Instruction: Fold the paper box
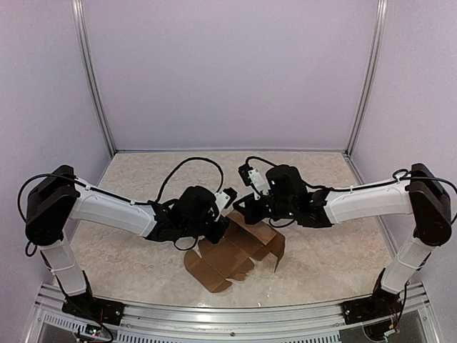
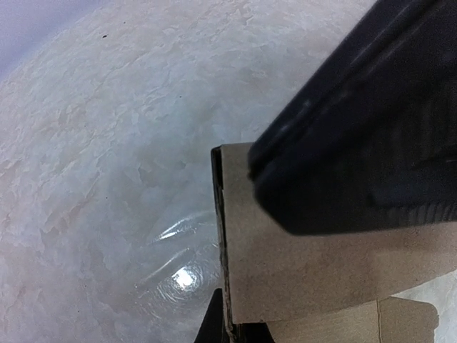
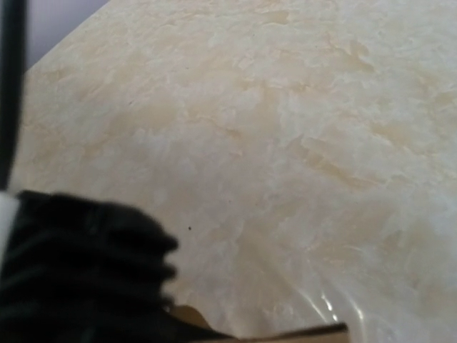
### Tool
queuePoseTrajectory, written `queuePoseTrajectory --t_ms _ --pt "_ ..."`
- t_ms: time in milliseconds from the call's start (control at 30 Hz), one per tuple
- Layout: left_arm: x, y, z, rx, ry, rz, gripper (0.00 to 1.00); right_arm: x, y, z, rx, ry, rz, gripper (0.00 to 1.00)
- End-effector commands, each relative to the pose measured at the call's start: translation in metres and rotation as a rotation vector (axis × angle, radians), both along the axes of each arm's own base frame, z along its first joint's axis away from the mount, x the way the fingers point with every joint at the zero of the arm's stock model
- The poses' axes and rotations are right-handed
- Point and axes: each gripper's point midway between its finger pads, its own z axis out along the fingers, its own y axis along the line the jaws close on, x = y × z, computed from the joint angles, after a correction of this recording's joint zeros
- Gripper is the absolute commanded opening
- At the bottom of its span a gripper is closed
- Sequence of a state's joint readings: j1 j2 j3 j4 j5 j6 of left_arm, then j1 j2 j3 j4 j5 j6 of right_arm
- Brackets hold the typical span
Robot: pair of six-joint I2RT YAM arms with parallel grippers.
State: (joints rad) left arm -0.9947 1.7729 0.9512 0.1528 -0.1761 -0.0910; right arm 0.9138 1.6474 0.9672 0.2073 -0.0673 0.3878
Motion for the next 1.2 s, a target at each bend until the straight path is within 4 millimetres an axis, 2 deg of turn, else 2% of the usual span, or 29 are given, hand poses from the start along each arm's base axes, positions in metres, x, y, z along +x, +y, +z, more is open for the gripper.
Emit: queuePoseTrajectory --t_ms 0,233,367,500,700,1167 --pt "-0.001 -0.008 -0.007 0.012 -0.024 -0.046 0.0 0.009 0.004 -0.015 0.026 0.013 -0.028 0.0" --pt "-0.002 -0.009 -0.005 -0.026 -0.08 -0.054 0.0 0.016 -0.002 -0.039 -0.016 0.019 -0.077 0.0" --pt "-0.003 -0.014 -0.015 -0.023 -0.025 -0.078 0.01 0.015 -0.002 -0.049 -0.028 0.031 -0.076 0.0" --pt "-0.001 -0.012 -0.026 -0.064 0.024 -0.076 0.2 0.014 -0.003 -0.054 -0.03 0.04 -0.076 0.0" --pt "0.005 -0.001 -0.02 -0.131 -0.015 -0.025 0.35 0.01 -0.004 -0.057 -0.029 0.05 -0.071 0.0" --pt "0.02 -0.023 -0.009 -0.281 0.0 -0.026 0.36 0.007 -0.005 -0.049 0.009 0.064 -0.07 0.0"
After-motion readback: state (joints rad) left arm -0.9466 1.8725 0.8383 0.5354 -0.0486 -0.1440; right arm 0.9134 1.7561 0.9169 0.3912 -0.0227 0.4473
